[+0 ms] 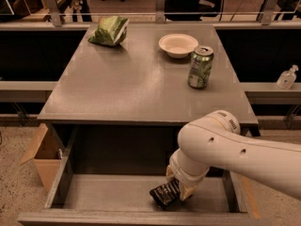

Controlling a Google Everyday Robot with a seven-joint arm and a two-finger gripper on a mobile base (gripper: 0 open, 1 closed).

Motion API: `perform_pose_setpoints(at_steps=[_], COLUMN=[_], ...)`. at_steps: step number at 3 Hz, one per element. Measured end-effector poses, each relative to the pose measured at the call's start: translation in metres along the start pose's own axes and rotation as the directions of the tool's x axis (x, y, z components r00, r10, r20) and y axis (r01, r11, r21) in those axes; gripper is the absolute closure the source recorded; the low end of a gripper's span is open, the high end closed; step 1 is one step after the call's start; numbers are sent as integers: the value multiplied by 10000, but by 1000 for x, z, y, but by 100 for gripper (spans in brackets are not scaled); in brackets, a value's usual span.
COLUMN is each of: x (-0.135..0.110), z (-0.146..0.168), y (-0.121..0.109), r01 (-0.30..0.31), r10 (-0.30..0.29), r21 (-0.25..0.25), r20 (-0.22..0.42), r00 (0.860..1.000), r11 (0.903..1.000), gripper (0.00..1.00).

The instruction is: Pick rxbar chocolate from top drawer and place on counter

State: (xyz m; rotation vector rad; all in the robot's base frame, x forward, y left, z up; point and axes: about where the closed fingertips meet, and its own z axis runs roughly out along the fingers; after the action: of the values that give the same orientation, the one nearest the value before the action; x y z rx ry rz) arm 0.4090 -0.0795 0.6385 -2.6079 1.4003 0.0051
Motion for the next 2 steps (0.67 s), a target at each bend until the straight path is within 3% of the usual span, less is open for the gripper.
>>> perform_pose_setpoints(at_steps=[2], x=[14], z=[-40], y=[-6], r01=[-145], r10=[117], r21=[1442], r20=[201], r00=[9997], r11=[9894], gripper=[100])
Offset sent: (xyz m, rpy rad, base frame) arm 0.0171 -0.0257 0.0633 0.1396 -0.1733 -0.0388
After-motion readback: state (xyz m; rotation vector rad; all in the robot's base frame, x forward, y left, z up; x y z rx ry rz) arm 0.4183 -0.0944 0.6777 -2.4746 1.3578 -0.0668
